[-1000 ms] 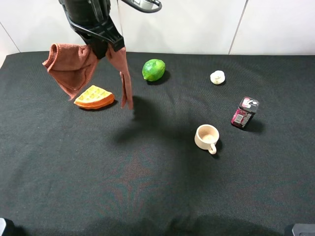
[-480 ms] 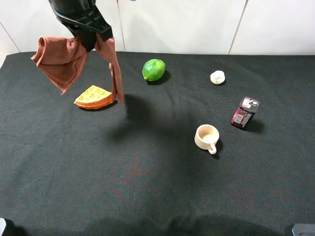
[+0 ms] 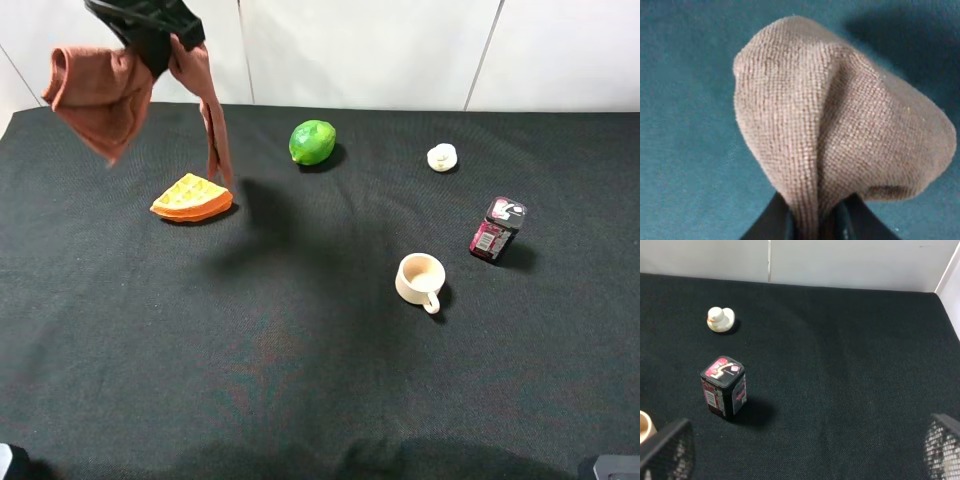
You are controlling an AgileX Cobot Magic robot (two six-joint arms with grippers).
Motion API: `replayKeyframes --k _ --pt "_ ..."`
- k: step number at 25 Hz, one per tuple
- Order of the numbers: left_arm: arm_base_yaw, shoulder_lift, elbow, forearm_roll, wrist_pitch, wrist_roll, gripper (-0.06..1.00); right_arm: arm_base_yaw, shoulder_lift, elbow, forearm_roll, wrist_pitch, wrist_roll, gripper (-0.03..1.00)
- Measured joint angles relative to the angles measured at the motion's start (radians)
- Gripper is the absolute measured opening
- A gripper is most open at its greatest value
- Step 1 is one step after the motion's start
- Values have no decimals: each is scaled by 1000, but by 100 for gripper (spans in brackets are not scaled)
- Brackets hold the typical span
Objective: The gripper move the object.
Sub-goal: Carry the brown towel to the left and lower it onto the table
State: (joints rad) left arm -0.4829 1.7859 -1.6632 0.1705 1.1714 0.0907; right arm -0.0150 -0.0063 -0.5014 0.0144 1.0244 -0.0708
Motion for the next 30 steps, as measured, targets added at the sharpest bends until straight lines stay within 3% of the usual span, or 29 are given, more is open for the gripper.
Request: replayKeyframes --k 30 --pt "232 0 -31 14 5 -14 18 0 0 0 0 0 0 69"
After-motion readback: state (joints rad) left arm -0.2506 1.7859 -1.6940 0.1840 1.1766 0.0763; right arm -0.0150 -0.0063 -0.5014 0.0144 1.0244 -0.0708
